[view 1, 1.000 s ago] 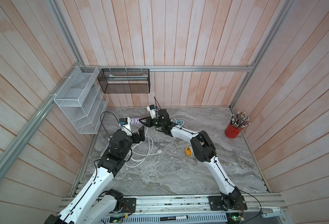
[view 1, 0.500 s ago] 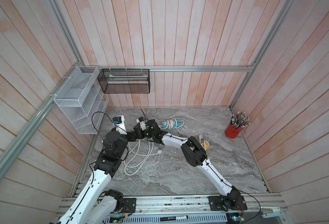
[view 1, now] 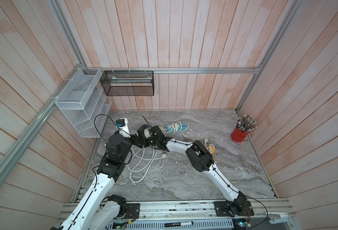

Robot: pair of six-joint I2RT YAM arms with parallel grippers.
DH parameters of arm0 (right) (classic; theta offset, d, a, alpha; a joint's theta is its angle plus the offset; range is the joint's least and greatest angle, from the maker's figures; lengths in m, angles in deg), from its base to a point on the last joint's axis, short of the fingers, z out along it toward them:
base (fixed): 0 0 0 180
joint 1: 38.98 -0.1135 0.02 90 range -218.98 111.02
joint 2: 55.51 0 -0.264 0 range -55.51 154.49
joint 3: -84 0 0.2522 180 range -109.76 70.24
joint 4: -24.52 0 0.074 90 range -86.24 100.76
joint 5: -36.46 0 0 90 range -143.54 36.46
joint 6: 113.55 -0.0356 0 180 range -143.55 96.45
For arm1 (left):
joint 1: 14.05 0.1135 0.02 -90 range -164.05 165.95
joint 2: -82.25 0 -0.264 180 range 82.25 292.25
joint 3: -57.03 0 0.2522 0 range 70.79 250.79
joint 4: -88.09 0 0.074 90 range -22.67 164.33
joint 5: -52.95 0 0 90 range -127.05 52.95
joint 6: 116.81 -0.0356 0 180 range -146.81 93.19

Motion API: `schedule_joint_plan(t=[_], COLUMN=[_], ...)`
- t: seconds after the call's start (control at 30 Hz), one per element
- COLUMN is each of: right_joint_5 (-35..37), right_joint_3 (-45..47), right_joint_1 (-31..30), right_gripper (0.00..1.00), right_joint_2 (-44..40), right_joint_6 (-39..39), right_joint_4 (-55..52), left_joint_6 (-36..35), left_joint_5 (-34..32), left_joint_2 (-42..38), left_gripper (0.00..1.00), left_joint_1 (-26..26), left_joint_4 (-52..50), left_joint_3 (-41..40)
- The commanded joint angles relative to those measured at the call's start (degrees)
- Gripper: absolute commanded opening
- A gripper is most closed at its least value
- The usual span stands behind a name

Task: Unwrap the cord wrapped around the power strip
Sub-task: Place the power strip at the center of the board, then pick up the power strip from the center of the board.

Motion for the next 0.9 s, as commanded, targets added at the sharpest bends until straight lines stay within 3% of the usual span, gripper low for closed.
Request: schedule_joint_plan(t=[0.0, 0.27, 0.87], right_joint_5=[2.5, 4.9, 7.3], right_joint_3=[5.7, 13.1, 48.8], right_joint_1=[1.7, 3.8, 16.8], right_gripper=[0.9, 0.93, 0.99], right_joint_2=[-5.4, -15.4, -47.1], right_joint_6=[0.7, 5.2, 6.4], right_joint_4=[2.6, 2.7, 5.7], left_joint_6=[-0.3, -0.5, 1.1], left_joint_5=[0.2, 0.5, 9.4], left_joint_2=[-0.4, -0.1, 7.9], left_gripper=[1.0, 1.0, 1.0], left_joint_1=[0.5, 0.6, 0.1], left_joint_4=[1.2, 1.3, 6.2], left_joint_3=[-0.2, 0.2, -0.9])
